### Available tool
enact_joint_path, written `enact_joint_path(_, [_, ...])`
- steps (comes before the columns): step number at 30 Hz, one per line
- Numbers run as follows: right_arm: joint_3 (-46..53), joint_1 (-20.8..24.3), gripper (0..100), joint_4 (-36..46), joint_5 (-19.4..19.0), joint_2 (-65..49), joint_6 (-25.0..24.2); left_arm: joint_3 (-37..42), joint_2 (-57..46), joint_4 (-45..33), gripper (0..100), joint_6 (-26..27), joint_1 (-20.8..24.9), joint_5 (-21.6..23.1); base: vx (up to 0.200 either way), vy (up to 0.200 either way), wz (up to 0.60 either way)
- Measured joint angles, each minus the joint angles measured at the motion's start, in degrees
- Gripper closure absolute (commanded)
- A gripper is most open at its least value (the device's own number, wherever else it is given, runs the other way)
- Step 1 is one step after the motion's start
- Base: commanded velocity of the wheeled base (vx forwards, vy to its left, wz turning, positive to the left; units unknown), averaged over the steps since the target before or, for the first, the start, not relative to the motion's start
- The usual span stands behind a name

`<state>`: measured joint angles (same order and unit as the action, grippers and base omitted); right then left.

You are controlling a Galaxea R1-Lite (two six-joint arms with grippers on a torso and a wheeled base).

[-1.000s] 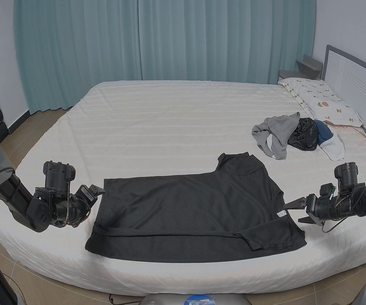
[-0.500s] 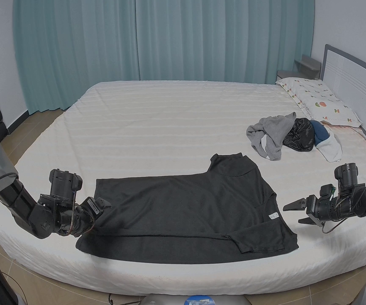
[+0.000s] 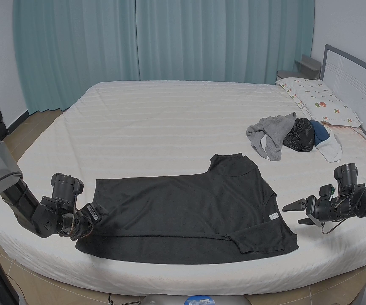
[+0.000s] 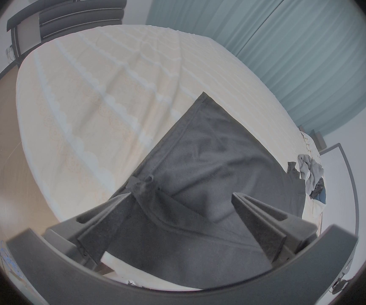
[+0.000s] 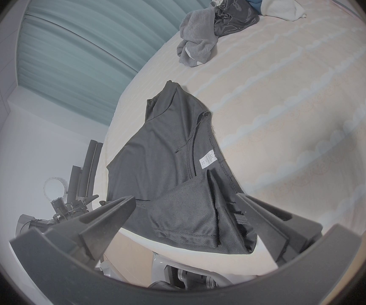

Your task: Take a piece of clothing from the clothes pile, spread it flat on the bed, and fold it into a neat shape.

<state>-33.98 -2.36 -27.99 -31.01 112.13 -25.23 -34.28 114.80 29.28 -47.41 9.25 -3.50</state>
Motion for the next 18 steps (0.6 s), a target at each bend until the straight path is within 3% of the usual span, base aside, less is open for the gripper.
enact_joint_path(18, [-0.22,0.16,0,-0.01,0.30,1.10,0.37,-3.80,4.57,-0.11,100,-0.02,-4.27,0.06,0.000,0.000,0.00])
